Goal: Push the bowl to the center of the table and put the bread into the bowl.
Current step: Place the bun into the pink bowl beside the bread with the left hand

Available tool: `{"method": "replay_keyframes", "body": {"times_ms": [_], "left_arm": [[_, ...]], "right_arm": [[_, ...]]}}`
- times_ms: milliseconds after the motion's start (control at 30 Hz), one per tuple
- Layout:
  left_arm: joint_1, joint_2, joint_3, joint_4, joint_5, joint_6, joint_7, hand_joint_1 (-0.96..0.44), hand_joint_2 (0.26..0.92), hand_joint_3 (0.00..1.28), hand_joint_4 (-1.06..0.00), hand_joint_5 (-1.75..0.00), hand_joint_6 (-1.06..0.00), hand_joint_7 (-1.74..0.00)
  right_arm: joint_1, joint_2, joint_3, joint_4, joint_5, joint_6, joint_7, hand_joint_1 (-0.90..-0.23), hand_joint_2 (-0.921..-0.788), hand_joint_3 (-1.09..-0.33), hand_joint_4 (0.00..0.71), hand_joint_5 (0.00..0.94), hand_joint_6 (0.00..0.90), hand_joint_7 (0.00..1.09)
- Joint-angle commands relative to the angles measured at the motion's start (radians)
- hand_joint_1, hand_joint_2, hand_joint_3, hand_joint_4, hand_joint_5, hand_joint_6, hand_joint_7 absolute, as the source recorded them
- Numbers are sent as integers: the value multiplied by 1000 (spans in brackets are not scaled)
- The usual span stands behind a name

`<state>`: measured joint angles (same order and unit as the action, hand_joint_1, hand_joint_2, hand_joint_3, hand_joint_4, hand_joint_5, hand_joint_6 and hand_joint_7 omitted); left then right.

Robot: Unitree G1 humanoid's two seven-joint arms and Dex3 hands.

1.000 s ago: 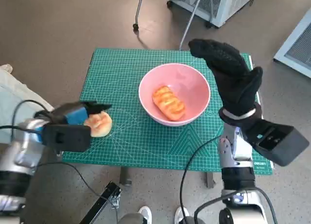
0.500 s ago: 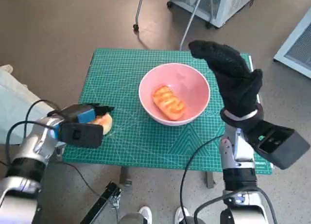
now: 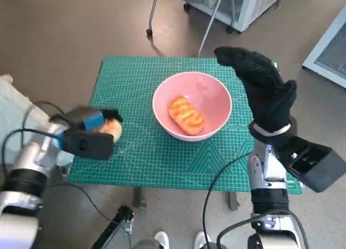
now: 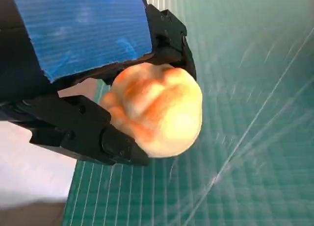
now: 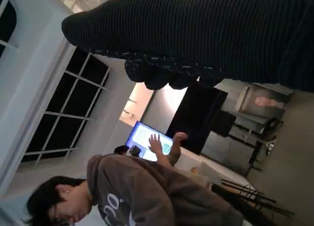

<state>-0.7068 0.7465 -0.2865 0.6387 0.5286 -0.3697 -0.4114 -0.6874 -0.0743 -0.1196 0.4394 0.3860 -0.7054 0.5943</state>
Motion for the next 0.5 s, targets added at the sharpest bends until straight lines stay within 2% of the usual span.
{"method": "replay_keyframes", "body": {"times_ms": [33, 233, 500], "left_arm": [[-15, 12, 75, -153, -70, -22, 11, 1, 920, 125, -622, -1203, -566, -1261], [-89, -35, 112, -274, -111, -28, 20, 1, 920, 125, -620, -1196, -568, -1269], [-208, -161, 72, -316, -77, -23, 63, 1, 921, 113, -619, -1203, -594, -1238]], "right_arm": [[9, 1, -1, 18, 2, 9, 7, -711, -921, -752, 298, 49, -1, 936], [5, 6, 2, 18, 18, 23, 17, -717, -921, -752, 296, 50, -1, 936], [2, 10, 1, 22, 32, 33, 38, -716, -921, -750, 294, 51, -1, 940]]}}
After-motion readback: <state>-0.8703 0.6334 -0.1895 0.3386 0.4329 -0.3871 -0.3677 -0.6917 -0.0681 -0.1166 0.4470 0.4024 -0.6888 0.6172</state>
